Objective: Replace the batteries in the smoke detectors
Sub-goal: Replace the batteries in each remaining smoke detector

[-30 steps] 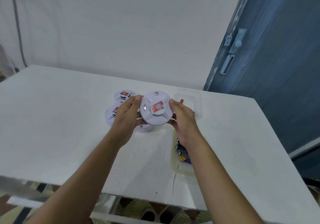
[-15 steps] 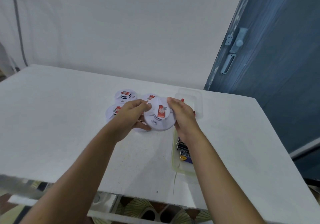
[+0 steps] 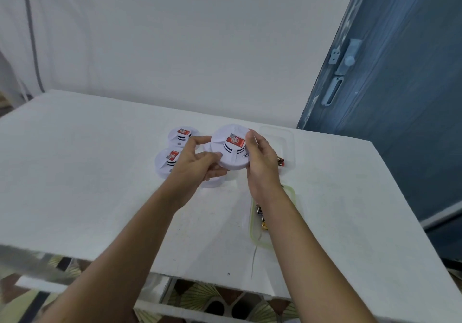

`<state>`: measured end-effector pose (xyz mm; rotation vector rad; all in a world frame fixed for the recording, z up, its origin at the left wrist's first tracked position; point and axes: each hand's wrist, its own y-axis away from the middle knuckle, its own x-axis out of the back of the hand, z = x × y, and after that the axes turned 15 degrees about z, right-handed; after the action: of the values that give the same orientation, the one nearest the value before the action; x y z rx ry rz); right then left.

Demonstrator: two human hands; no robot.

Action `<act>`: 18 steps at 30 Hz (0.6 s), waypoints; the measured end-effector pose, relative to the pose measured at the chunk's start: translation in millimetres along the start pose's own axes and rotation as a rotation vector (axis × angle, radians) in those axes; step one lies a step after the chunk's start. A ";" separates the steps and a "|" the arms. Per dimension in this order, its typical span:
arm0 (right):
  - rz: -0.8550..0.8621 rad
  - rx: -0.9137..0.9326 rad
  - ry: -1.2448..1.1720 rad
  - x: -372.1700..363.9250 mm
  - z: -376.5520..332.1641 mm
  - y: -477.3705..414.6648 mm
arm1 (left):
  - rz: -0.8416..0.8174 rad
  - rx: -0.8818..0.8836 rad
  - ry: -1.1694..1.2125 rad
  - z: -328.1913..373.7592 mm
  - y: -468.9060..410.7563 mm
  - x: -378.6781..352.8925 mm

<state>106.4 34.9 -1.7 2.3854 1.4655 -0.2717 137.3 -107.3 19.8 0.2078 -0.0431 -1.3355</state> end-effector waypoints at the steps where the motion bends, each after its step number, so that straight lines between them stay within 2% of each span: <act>1: -0.010 0.015 0.008 -0.6 -0.3 0.1 | -0.003 -0.002 0.004 -0.4 -0.2 0.6; 6: -0.019 0.005 0.007 -2.7 1.6 2.6 | 0.016 -0.039 0.048 -0.5 -2.3 3.0; 13: -0.171 0.115 0.061 2.4 2.1 4.2 | 0.086 -0.134 0.052 2.0 -1.3 5.9; 18: -0.168 0.129 0.085 3.9 1.4 6.0 | 0.098 -0.160 0.056 -0.4 -2.1 6.5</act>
<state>113.5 35.1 -3.3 2.4021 1.7401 -0.3172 136.9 -114.0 18.5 0.1061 0.0992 -1.2288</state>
